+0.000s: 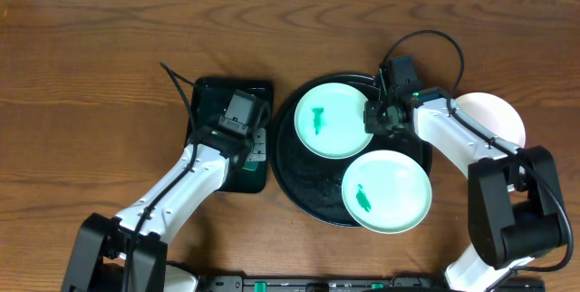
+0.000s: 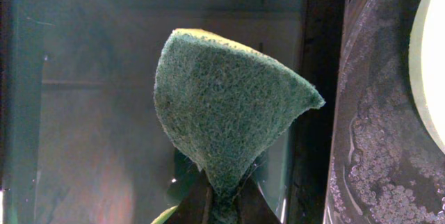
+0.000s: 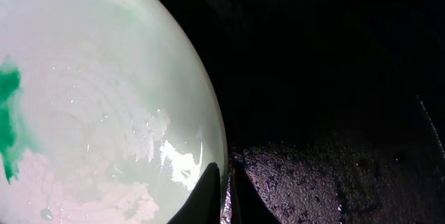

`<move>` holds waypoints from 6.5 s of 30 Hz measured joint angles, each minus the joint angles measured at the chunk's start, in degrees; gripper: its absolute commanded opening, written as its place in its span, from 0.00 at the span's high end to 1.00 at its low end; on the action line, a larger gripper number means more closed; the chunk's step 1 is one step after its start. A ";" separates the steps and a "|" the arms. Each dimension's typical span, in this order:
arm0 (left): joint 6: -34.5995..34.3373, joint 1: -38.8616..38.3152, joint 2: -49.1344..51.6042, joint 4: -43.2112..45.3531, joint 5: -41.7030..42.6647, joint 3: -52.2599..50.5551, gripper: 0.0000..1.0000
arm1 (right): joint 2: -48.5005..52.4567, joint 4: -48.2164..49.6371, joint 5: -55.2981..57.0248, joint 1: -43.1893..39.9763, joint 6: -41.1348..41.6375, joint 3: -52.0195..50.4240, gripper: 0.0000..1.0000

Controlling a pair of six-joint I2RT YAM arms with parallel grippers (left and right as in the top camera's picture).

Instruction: Clean dirty plates on tray and stack at the side

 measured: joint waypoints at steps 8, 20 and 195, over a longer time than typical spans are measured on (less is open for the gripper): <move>0.00 0.00 0.00 0.00 0.00 0.00 0.93 | 0.00 -0.20 -0.20 0.02 0.15 0.00 0.95; -0.02 0.00 0.00 0.00 0.00 0.00 0.93 | 0.46 -0.20 -0.26 0.00 0.15 0.00 0.98; 0.13 7.34 13.20 -32.20 1.75 36.15 0.93 | -0.42 1.09 -3.67 0.00 -1.11 -0.11 0.99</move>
